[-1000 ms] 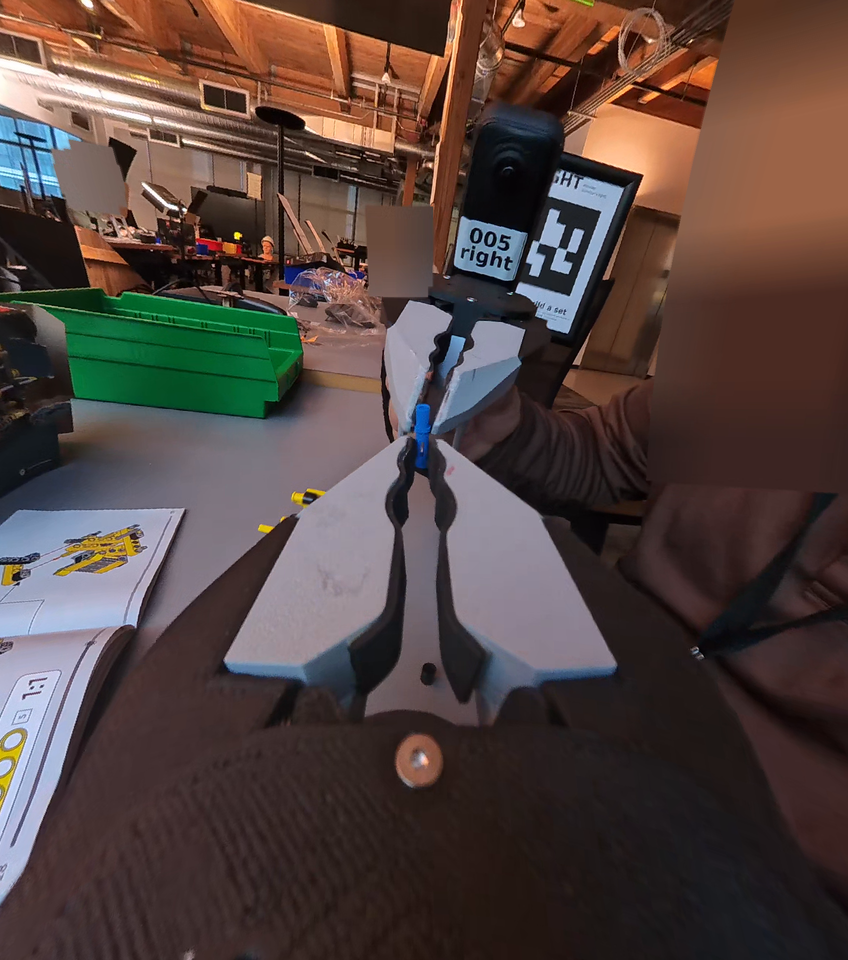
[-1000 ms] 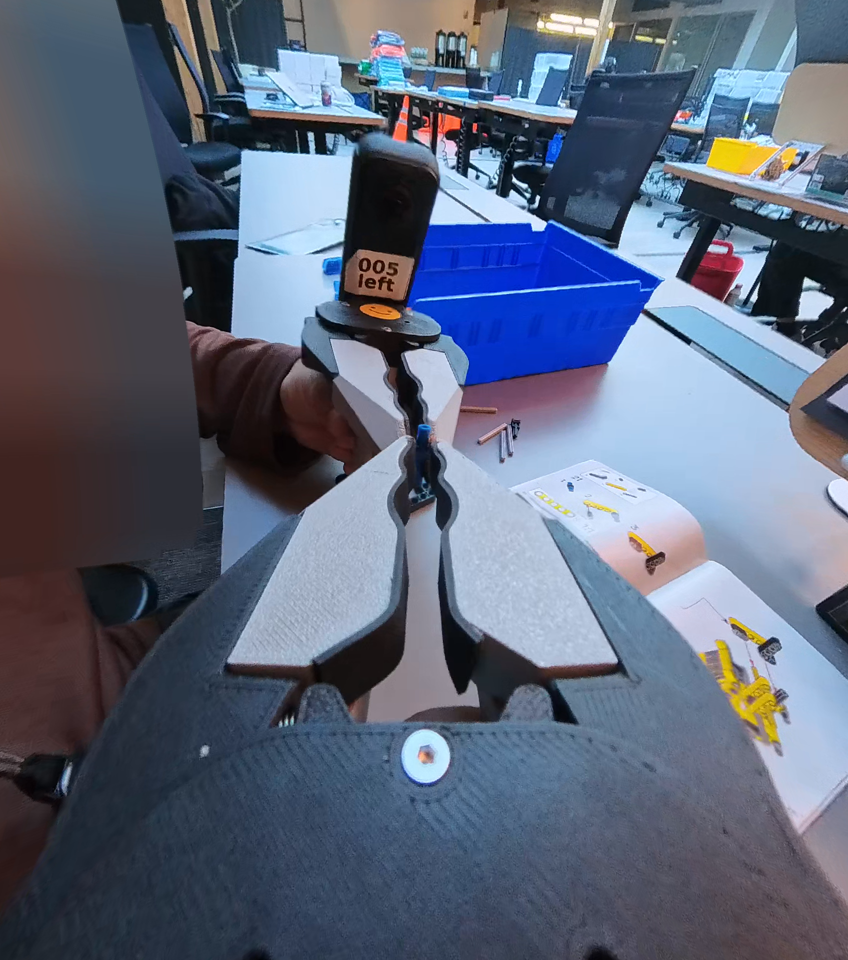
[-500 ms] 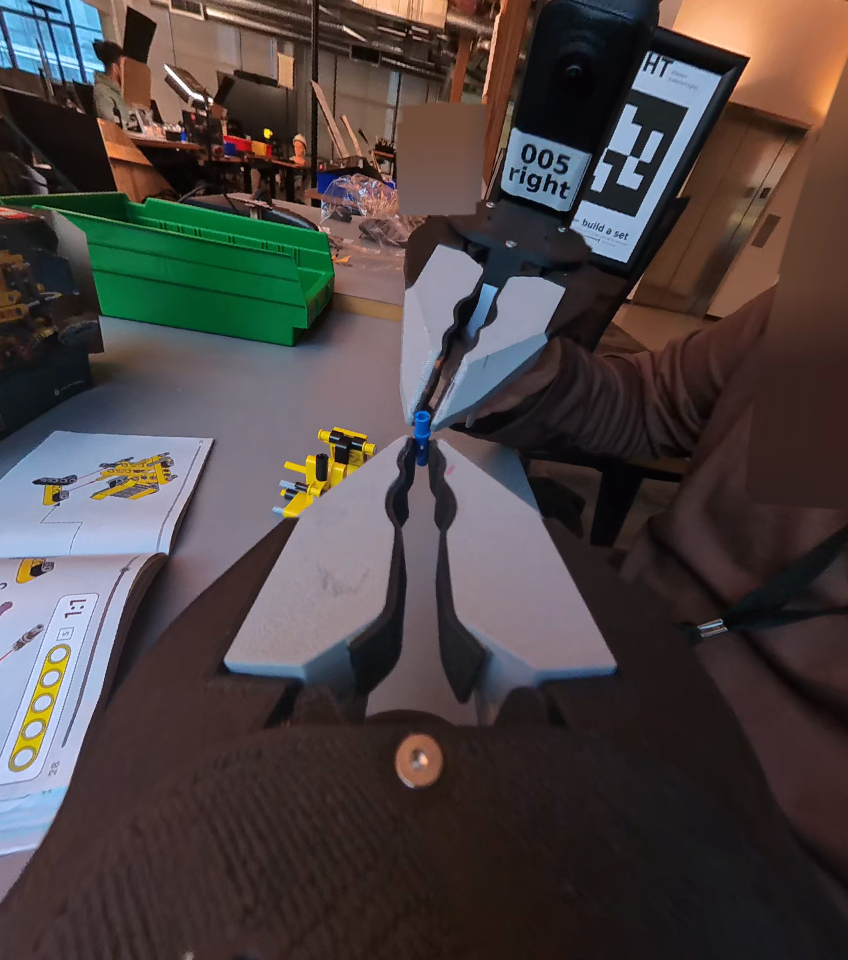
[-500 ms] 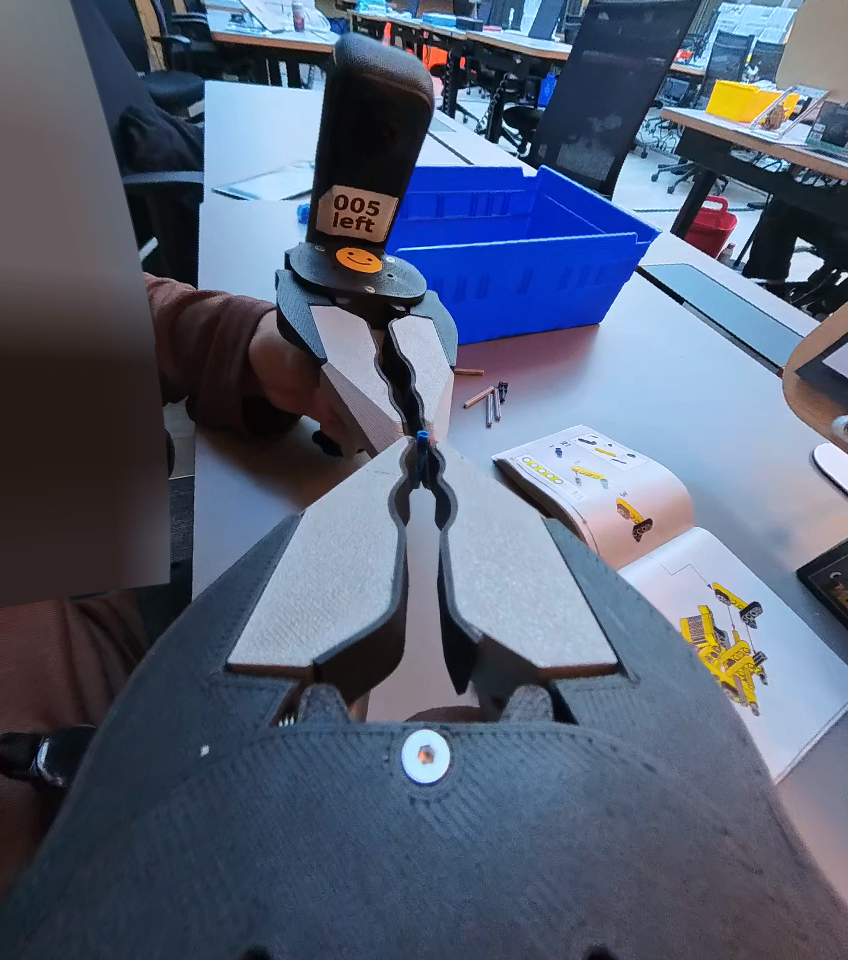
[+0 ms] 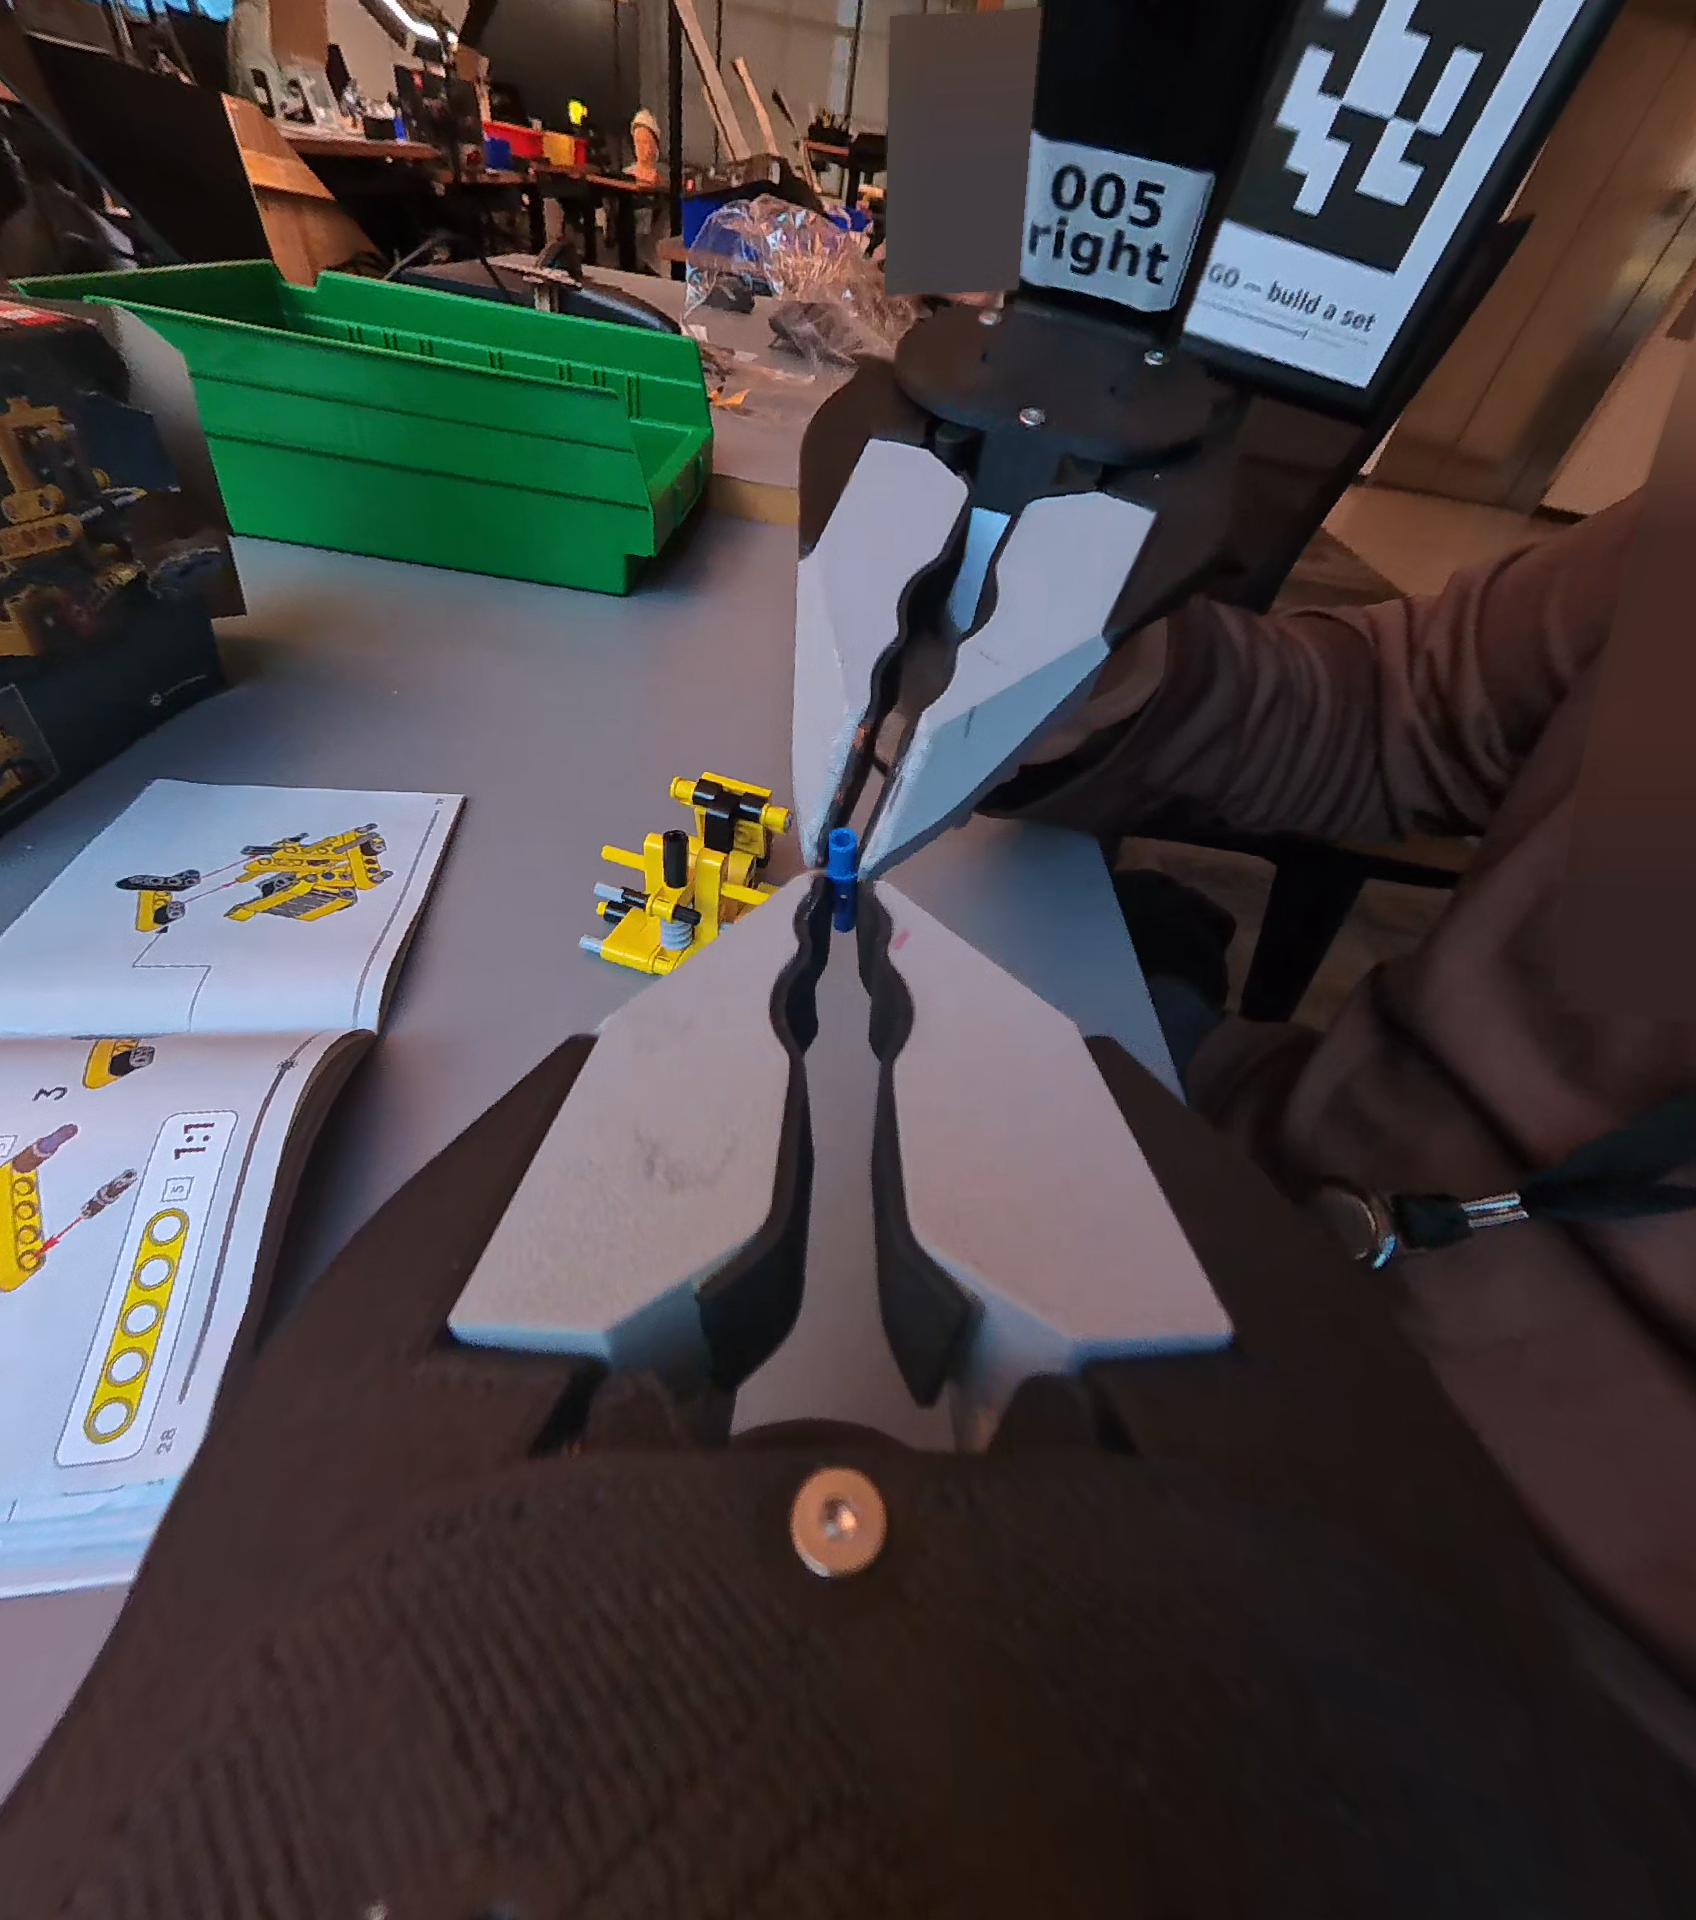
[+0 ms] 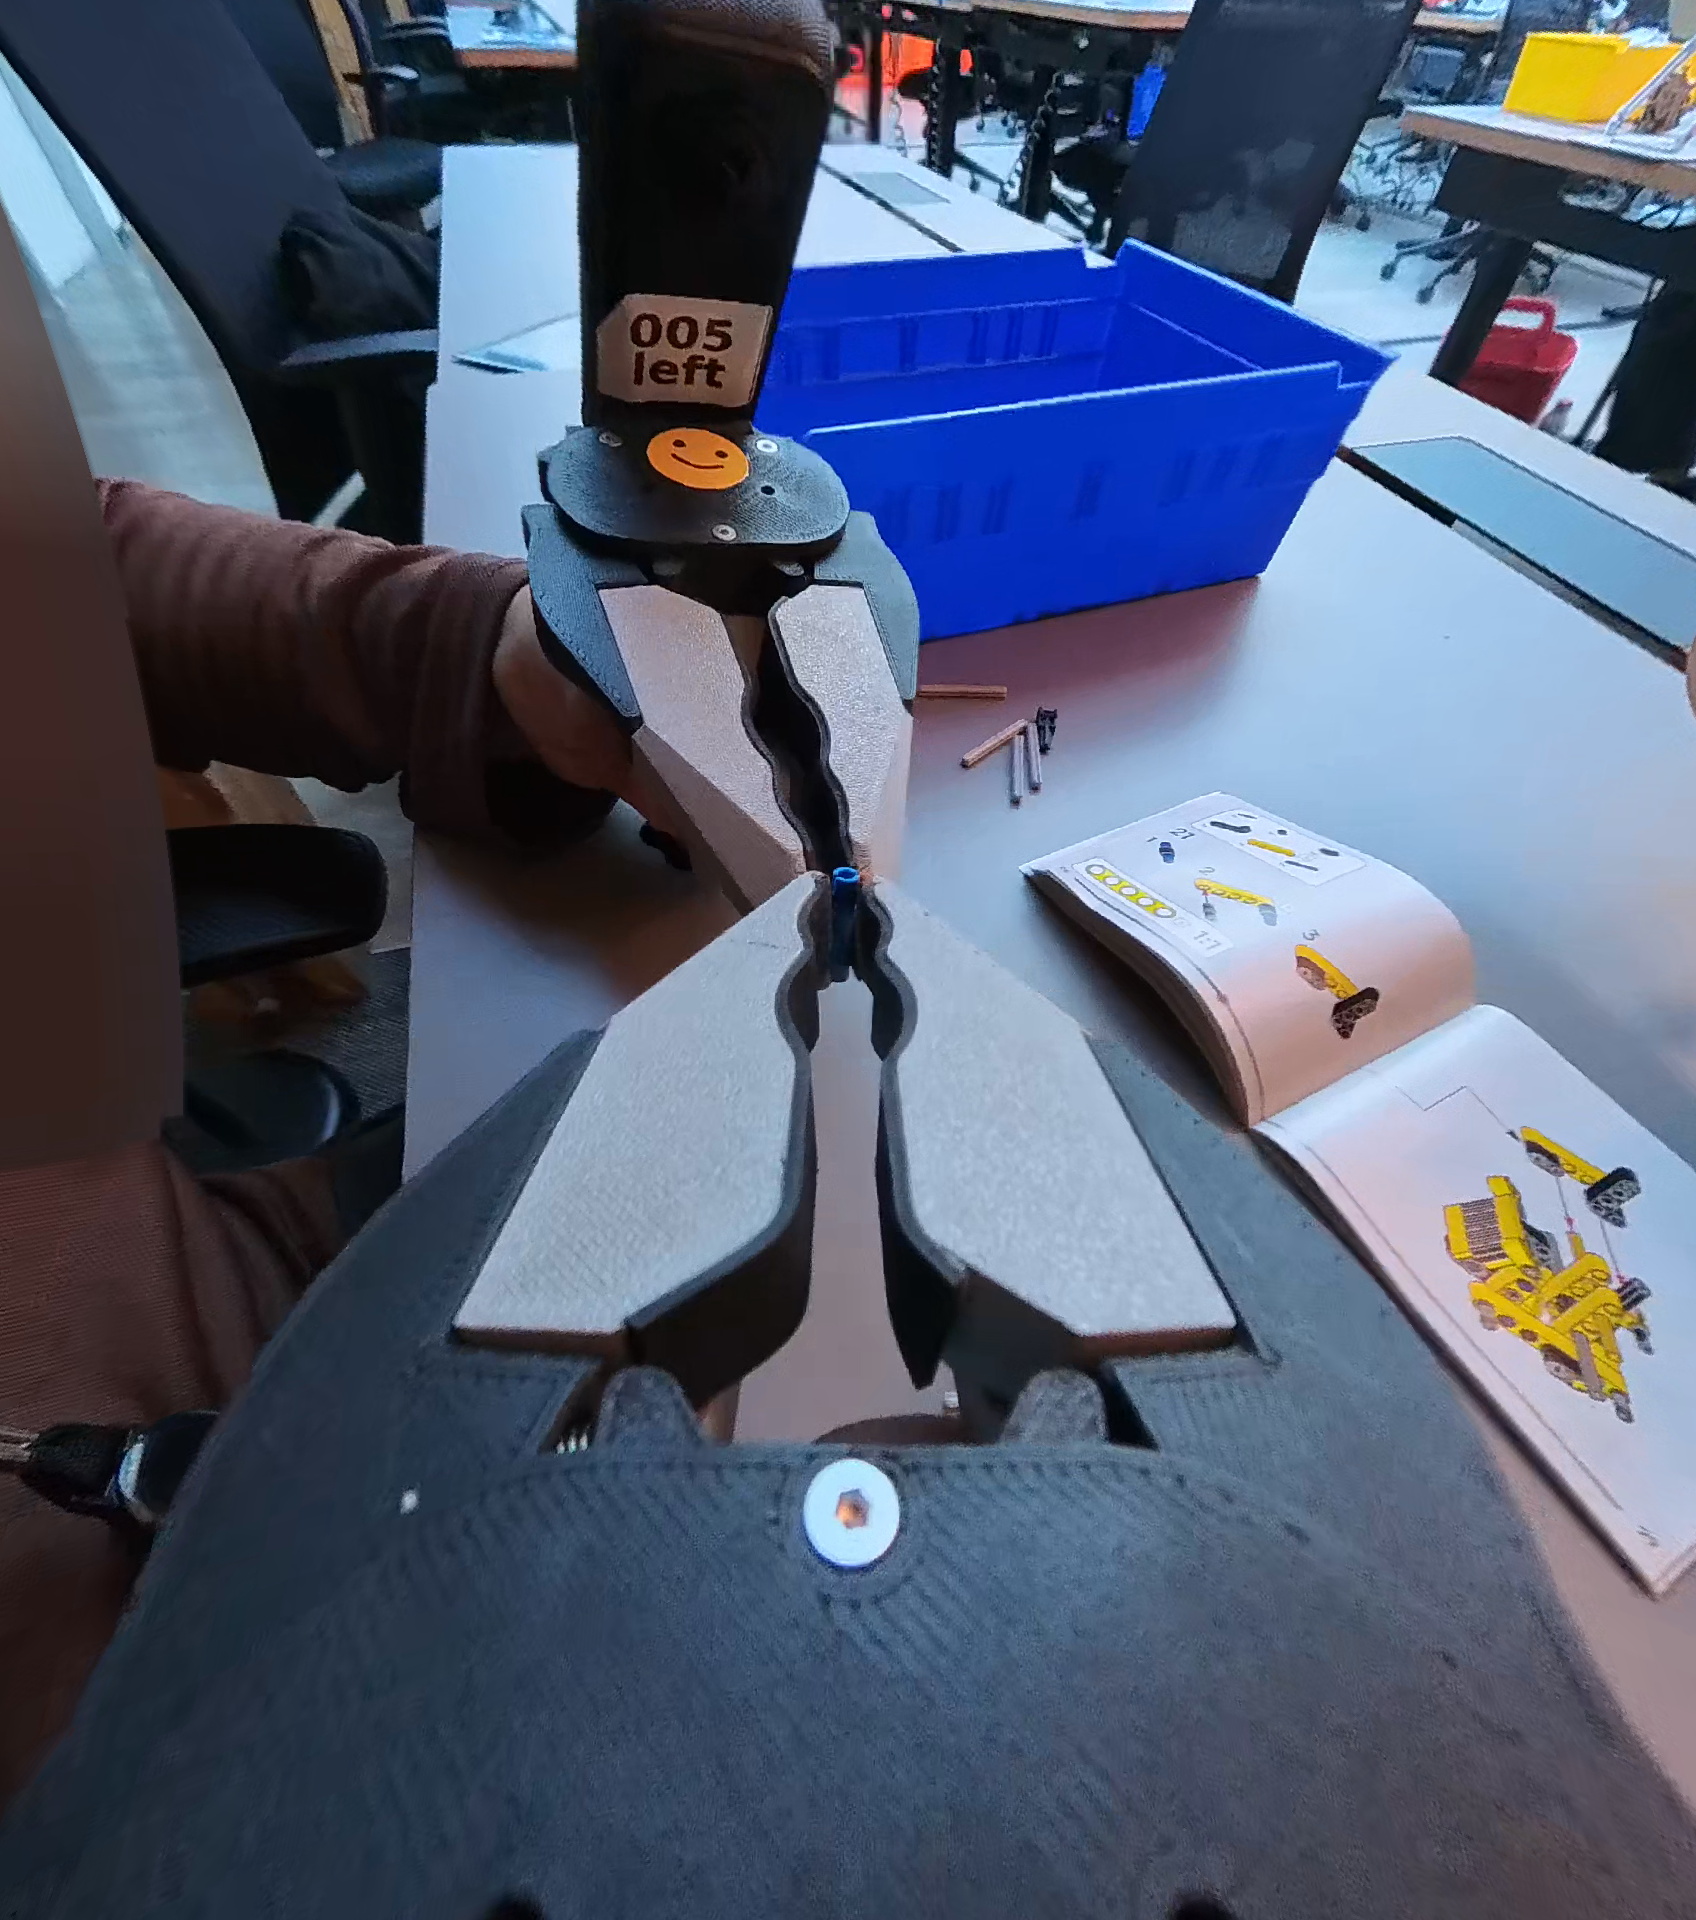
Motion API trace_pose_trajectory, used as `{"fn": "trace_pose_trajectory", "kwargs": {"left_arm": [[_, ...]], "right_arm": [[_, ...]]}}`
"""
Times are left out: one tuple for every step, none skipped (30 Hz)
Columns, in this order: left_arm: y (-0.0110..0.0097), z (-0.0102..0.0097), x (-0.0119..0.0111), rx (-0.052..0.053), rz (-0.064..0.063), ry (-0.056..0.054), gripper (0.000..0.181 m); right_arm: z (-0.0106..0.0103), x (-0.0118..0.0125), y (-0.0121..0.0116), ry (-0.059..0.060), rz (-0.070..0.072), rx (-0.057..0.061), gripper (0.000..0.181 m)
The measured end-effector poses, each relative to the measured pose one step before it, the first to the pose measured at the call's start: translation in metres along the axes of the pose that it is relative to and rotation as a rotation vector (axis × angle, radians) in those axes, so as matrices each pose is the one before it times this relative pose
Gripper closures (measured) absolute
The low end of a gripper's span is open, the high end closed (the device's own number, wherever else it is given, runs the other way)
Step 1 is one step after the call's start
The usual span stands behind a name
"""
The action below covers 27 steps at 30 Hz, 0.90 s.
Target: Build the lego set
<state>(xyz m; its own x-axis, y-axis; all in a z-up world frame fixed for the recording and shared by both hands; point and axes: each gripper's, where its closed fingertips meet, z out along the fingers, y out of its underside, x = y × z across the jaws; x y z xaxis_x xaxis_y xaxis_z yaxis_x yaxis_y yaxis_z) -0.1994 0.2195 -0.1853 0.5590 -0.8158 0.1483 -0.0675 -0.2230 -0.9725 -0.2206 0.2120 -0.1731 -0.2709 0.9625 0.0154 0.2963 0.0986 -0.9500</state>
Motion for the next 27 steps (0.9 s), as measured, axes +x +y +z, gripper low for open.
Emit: {"fn": "trace_pose_trajectory", "kwargs": {"left_arm": [[0.00124, 0.0005, 0.00008, -0.0087, 0.0051, -0.0029, 0.179], [0.00159, 0.00065, 0.00037, -0.0102, 0.0028, -0.002, 0.179], [0.00128, 0.00073, 0.00012, -0.0088, 0.0031, -0.0038, 0.179], [0.0012, 0.00045, 0.0, -0.0078, 0.0026, -0.0049, 0.179], [0.00153, 0.00054, -0.00028, -0.0093, 0.0016, -0.0055, 0.179], [0.00191, 0.00056, -0.0003, -0.0104, -0.0003, -0.0049, 0.179], [0.002, 0.00056, -0.00051, -0.0107, -0.0014, -0.0043, 0.179], [0.00194, 0.00052, -0.00037, -0.0095, -0.002, -0.0027, 0.179], [0.00147, 0.00054, 0.00055, -0.0062, -0.0059, 0.0048, 0.179], [0.00127, 0.00046, 0.0012, -0.002, -0.0125, 0.0115, 0.179], [0.00165, -0.00007, 0.00157, -0.0045, -0.0131, 0.0156, 0.179], [0.00343, -0.00089, 0.00208, -0.0182, -0.0046, 0.0182, 0.179], [0.00509, -0.00168, 0.00225, -0.0317, 0.0064, 0.0186, 0.179], [0.00641, -0.00174, 0.00243, -0.0373, 0.0107, 0.0164, 0.176], [0.0066, -0.00133, 0.00198, -0.0398, 0.0095, 0.0136, 0.176], [0.00483, -0.00052, -0.0007, -0.0299, 0.008, -0.0066, 0.175], [0.00366, 0.00082, 0.00111, -0.0249, 0.0111, 0.0035, 0.174], [0.00392, 0.00175, 0.00235, -0.0289, 0.01, 0.0113, 0.174], [0.00448, 0.0024, 0.00262, -0.0325, 0.0065, 0.0128, 0.174], [0.00425, 0.00235, 0.00223, -0.0311, 0.002, 0.0115, 0.172], [0.00299, 0.00176, 0.00128, -0.0227, 0.0029, 0.0041, 0.171], [0.00165, 0.00119, 0.00124, -0.0123, 0.0075, 0.0028, 0.172], [0.00082, 0.00067, 0.00158, -0.0066, 0.0078, 0.0047, 0.175], [0.00049, 0.00039, 0.00099, -0.0038, 0.0035, 0.003, 0.177], [0.00083, 0.00034, 0.00037, -0.0052, -0.0034, 0.0027, 0.178], [0.00169, 0.00078, 0.00106, -0.0108, -0.0084, 0.0089, 0.178], [0.00279, 0.00121, 0.00083, -0.0186, -0.0099, 0.0076, 0.178]], "right_arm": [[-0.00013, -0.00047, 0.00153, -0.0143, 0.0173, 0.0027, 0.18], [-0.00015, -0.00039, 0.00159, -0.0152, 0.0192, 0.0025, 0.181], [-0.00017, -0.00021, 0.00133, -0.0133, 0.0164, 0.0033, 0.181], [-0.00017, 0.00002, 0.00136, -0.009, 0.0109, 0.0013, 0.181], [0.00019, 0.00023, 0.00182, -0.0043, 0.0044, -0.0032, 0.181], [0.00026, 0.00028, 0.00196, 0.0012, -0.0033, -0.0066, 0.181], [0.00023, 0.00043, 0.00208, 0.0073, -0.0106, -0.0088, 0.181], [-0.00005, -0.00001, 0.00181, 0.008, -0.0114, -0.0092, 0.181], [-0.00034, -0.00074, 0.00155, 0.004, -0.005, -0.0073, 0.181], [-0.00061, -0.00118, 0.00144, 0.0, 0.0021, -0.0029, 0.181], [-0.00068, -0.00169, 0.00204, -0.0051, 0.0089, 0.0001, 0.181], [-0.001, -0.00183, 0.00268, -0.0083, 0.0177, 0.0034, 0.181], [-0.00097, -0.00234, 0.00356, -0.0157, 0.0255, 0.0039, 0.181], [-0.0007, -0.00285, 0.00494, -0.0234, 0.0293, -0.0012, 0.181], [-0.00015, -0.00223, 0.00616, -0.0207, 0.028, -0.0068, 0.18], [0.00057, -0.00138, 0.00635, -0.0151, 0.0229, -0.0077, 0.181], [0.00115, -0.00085, 0.00616, -0.0122, 0.0193, -0.0107, 0.181], [0.00123, -0.00071, 0.00452, -0.0102, 0.0188, -0.0117, 0.181], [0.00041, -0.00143, 0.00076, -0.0094, 0.0087, -0.0025, 0.181], [0.00013, -0.00081, -0.00161, -0.0018, -0.0032, 0.0079, 0.181], [0.00123, -0.00058, 0.00047, -0.0009, -0.0026, -0.0048, 0.181], [0.0027, -0.00118, 0.00312, -0.006, -0.0001, -0.0247, 0.181], [0.00337, -0.00169, 0.00395, -0.0062, -0.0053, -0.0317, 0.181], [0.00339, -0.00164, 0.00327, -0.0017, -0.0149, -0.0293, 0.181], [0.0032, -0.00141, 0.0024, 0.0015, -0.0198, -0.0239, 0.181], [0.00296, -0.001, 0.00144, 0.0013, -0.0191, -0.0184, 0.18], [0.0025, -0.00063, 0.0013, -0.001, -0.0125, -0.0161, 0.18]]}}
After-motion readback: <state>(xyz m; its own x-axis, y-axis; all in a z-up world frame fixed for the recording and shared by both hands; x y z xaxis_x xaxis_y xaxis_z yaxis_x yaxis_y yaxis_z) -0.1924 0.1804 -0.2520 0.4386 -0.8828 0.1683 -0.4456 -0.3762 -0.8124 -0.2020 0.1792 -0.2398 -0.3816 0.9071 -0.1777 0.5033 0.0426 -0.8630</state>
